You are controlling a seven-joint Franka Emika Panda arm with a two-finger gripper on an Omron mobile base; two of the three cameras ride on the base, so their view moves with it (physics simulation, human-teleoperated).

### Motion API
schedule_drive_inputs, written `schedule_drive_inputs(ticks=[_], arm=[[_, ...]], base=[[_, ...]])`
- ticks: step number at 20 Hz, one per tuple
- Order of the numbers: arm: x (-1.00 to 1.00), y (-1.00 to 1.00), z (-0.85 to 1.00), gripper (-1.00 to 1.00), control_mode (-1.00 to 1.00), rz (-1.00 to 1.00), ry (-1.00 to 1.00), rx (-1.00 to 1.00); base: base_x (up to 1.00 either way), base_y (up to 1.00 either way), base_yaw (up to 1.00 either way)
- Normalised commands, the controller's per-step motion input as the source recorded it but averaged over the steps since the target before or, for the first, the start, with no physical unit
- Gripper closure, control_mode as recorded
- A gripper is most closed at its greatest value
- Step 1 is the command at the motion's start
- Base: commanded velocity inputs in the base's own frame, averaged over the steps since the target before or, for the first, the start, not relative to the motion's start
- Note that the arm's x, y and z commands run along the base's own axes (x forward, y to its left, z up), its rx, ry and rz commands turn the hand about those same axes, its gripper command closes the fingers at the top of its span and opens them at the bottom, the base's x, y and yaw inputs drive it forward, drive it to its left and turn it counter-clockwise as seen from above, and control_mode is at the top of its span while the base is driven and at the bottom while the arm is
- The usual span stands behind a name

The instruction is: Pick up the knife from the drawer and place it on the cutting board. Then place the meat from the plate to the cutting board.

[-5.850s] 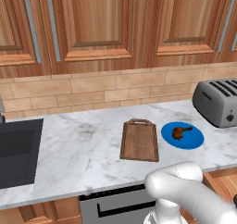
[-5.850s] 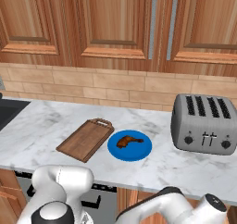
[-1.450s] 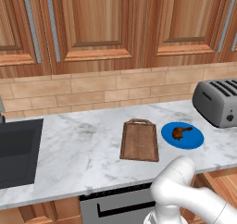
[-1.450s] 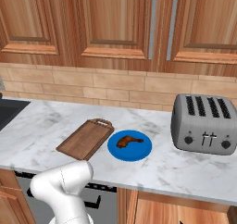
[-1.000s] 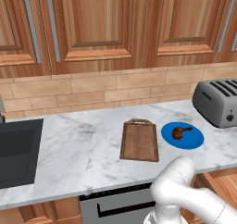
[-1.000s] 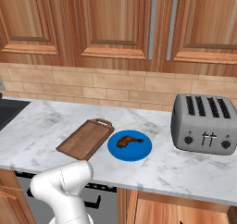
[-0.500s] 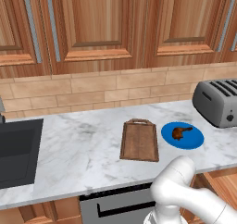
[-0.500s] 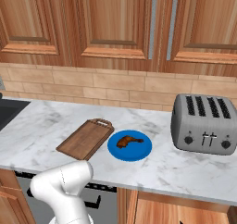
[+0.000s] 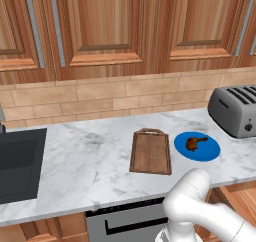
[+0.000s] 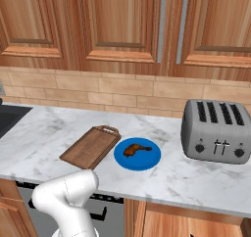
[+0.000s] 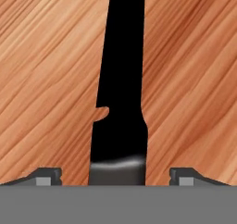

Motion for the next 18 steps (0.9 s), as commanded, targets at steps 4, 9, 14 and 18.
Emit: schedule_drive_inputs(ticks=[4, 9, 14, 18], arm=[[0.00, 0.06, -0.23, 1.00, -1.00, 0.00, 0.00, 0.00], [0.00, 0.05, -0.11, 1.00, -1.00, 0.00, 0.01, -0.01], [0.00, 0.12, -0.10, 1.00, -1.00, 0.00, 0.01, -0.01], [-0.11, 0.17, 0.03, 1.00, -1.00, 0.00, 0.01, -0.02]], base=[[0.00, 0.00, 0.00], [0.00, 0.00, 0.00], [0.00, 0.00, 0.00], [0.00, 0.00, 0.00]])
